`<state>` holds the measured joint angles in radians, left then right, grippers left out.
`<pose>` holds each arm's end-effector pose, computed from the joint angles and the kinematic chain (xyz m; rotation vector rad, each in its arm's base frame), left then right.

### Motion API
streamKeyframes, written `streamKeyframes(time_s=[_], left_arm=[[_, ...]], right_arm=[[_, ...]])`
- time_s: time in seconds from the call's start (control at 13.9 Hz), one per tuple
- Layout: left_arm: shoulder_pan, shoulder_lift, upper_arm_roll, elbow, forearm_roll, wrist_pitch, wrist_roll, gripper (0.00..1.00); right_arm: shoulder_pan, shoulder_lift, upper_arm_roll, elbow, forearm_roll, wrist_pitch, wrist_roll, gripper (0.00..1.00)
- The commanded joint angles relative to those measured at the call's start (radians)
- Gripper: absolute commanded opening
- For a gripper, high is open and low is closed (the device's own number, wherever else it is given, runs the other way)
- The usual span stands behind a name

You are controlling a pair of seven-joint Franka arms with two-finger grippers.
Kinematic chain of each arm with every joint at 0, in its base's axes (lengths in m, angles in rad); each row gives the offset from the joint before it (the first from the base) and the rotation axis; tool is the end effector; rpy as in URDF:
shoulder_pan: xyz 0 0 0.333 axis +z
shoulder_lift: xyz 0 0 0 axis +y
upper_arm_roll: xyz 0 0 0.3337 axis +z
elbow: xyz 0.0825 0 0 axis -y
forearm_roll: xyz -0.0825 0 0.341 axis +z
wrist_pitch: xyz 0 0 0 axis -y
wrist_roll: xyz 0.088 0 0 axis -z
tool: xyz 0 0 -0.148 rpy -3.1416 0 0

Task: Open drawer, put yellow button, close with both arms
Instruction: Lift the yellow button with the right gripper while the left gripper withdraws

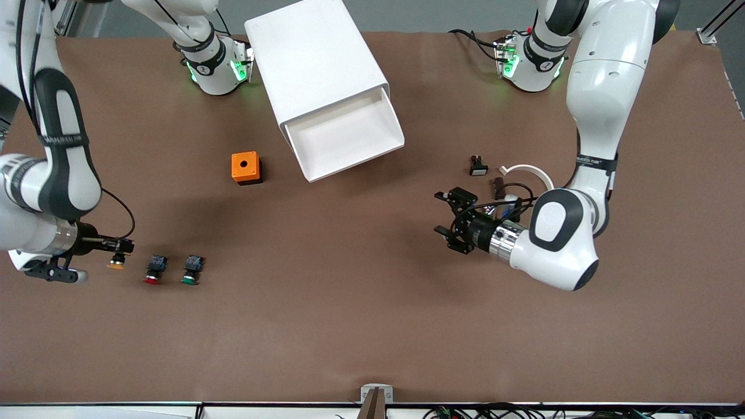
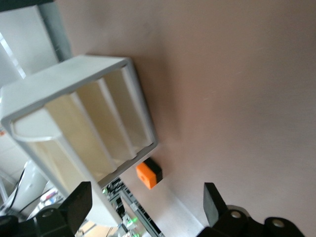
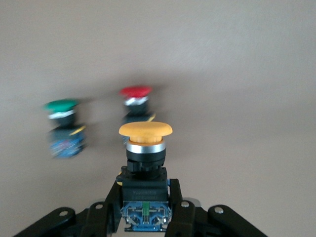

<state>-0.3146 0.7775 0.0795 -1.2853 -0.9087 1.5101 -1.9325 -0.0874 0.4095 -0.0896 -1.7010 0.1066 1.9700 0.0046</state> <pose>0.6054 -0.2828 0.2987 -1.5790 -2.2143 1.4503 0.6033 -0.0919 0.3439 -3.0448 0.3439 0.2035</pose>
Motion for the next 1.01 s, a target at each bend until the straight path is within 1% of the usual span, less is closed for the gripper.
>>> streamKeyframes(time_s=[0.0,0.14,0.22,0.29,0.36,0.43,0.57,0.72,0.86,0.93], left_arm=[[0.0,-0.007,0.063,0.008,0.083,-0.007,0.155,0.99],[0.003,-0.006,0.088,0.011,0.157,-0.005,0.272,0.99],[0.0,-0.006,0.117,0.011,0.186,-0.005,0.329,0.99],[0.0,-0.007,0.123,0.011,0.206,-0.005,0.41,0.99],[0.0,-0.014,0.123,0.008,0.212,-0.008,0.47,0.99],[-0.004,-0.02,0.123,0.008,0.217,-0.01,0.489,0.99],[-0.018,-0.021,0.114,0.011,0.288,-0.008,0.497,0.99],[-0.052,-0.044,0.114,0.014,0.356,0.01,0.581,0.99],[-0.08,-0.064,0.115,0.014,0.359,0.028,0.67,0.99],[-0.08,-0.07,0.114,0.014,0.361,0.028,0.719,0.99]], right_arm=[[0.111,-0.216,-0.002,-0.046,0.033,-0.165,0.253,0.0],[0.222,-0.315,-0.002,-0.048,0.035,-0.255,0.499,0.0],[0.289,-0.352,-0.002,-0.057,0.036,-0.279,0.614,0.0],[0.34,-0.392,-0.001,-0.09,0.051,-0.272,0.709,0.0],[0.406,-0.426,-0.002,-0.127,0.102,-0.248,0.813,0.0],[0.478,-0.452,-0.001,-0.159,0.11,-0.199,0.934,0.0],[0.601,-0.453,-0.001,-0.181,0.11,-0.131,1.131,0.0],[0.704,-0.437,-0.002,-0.184,0.107,-0.053,1.305,0.0],[0.78,-0.399,-0.002,-0.183,0.088,0.001,1.431,0.0],[0.813,-0.381,-0.002,-0.183,0.061,0.021,1.496,0.0]])
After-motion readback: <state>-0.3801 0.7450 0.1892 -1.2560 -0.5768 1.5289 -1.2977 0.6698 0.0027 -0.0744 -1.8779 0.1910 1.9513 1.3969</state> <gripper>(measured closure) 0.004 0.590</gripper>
